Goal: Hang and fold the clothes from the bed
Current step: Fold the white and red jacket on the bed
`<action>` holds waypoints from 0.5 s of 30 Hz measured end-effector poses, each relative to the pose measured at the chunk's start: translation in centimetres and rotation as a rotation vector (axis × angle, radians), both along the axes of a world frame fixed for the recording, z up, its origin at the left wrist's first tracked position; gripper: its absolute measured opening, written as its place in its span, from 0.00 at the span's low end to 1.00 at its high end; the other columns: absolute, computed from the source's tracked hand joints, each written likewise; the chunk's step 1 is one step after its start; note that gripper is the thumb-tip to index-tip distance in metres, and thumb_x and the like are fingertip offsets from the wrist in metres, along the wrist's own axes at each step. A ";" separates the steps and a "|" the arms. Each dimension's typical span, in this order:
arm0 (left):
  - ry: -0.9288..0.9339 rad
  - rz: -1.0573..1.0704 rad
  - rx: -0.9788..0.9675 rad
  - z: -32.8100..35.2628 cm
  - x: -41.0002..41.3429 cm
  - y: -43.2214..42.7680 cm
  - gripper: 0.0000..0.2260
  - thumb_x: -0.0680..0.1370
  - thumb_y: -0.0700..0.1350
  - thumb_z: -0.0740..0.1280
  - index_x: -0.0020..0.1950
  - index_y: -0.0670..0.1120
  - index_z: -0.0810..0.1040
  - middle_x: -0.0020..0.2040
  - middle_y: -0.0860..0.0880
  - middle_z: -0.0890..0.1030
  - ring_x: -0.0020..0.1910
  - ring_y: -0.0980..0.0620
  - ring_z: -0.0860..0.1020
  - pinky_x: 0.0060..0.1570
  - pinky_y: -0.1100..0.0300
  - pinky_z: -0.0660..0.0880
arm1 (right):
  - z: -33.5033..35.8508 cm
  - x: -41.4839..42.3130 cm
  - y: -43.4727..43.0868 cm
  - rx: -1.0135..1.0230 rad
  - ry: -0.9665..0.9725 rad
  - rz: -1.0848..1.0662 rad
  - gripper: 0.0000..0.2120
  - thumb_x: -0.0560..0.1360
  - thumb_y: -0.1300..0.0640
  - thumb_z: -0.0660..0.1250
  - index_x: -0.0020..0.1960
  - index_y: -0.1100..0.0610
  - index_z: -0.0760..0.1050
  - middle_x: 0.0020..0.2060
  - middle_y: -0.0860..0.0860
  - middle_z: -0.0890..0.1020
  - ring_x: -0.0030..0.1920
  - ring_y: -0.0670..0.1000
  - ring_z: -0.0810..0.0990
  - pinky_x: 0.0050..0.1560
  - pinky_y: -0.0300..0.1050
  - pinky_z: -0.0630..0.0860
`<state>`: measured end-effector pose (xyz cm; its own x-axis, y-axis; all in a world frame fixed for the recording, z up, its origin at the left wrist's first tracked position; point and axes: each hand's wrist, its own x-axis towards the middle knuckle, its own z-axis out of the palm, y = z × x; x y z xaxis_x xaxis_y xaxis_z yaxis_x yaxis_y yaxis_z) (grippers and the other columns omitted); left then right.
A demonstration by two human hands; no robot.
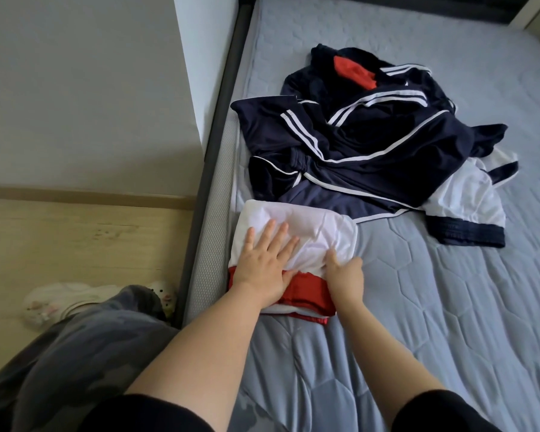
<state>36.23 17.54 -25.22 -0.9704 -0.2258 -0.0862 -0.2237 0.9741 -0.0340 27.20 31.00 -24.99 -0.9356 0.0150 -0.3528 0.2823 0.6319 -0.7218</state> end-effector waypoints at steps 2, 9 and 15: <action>-0.010 0.003 0.004 0.0 -0.1 0.0 0.29 0.79 0.63 0.42 0.77 0.54 0.37 0.78 0.48 0.36 0.75 0.45 0.33 0.70 0.41 0.33 | 0.5 -0.8 0.0 -0.014 -0.114 -0.010 0.31 0.75 0.38 0.61 0.58 0.66 0.71 0.45 0.56 0.78 0.47 0.58 0.76 0.43 0.47 0.68; -0.044 -0.043 -0.016 0.9 0.2 -1.0 0.29 0.80 0.62 0.42 0.77 0.53 0.35 0.78 0.48 0.36 0.75 0.45 0.33 0.70 0.40 0.34 | 1.5 -0.3 -0.8 -0.193 -0.287 -0.085 0.24 0.71 0.38 0.66 0.48 0.60 0.73 0.40 0.52 0.78 0.42 0.53 0.78 0.44 0.47 0.74; 0.045 0.048 0.139 3.2 1.1 -1.0 0.26 0.82 0.56 0.45 0.77 0.55 0.36 0.78 0.49 0.38 0.77 0.49 0.37 0.73 0.45 0.39 | 5.1 0.4 -1.5 -0.300 -0.242 -0.117 0.29 0.76 0.42 0.64 0.62 0.67 0.72 0.55 0.60 0.79 0.49 0.57 0.77 0.46 0.45 0.69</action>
